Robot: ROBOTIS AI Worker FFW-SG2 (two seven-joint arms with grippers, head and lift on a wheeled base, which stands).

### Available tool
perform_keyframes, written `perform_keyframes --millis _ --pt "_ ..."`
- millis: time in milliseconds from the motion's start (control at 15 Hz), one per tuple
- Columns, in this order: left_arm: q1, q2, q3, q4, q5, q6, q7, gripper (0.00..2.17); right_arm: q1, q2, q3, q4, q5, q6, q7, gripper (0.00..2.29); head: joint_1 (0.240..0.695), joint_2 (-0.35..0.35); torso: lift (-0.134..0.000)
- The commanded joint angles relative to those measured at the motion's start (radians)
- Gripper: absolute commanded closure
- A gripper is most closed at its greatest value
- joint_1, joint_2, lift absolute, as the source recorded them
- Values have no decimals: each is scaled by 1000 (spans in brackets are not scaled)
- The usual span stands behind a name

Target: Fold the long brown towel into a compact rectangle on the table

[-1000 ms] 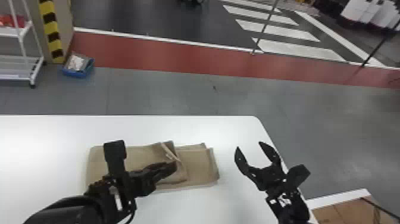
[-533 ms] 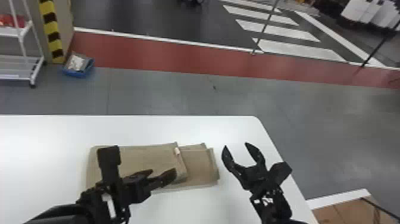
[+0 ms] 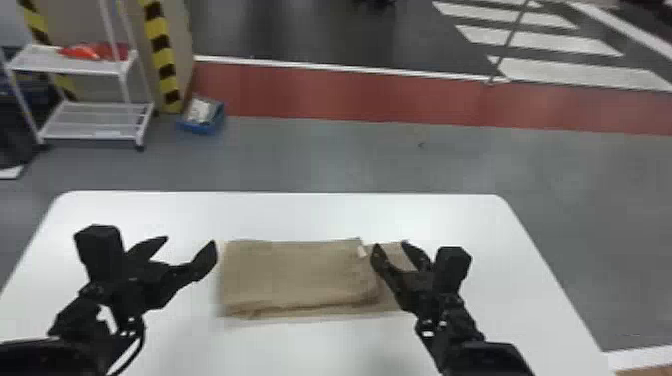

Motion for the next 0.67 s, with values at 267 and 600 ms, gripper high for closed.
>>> perform_keyframes --millis 267,600 --pt "-8 99 109 81 5 -189 -63 39 -108 32 65 10 96 272 -58 464 695 62 0" --pt "-2 97 111 81 2 -189 -76 39 -134 29 57 10 97 429 -70 464 695 90 0"
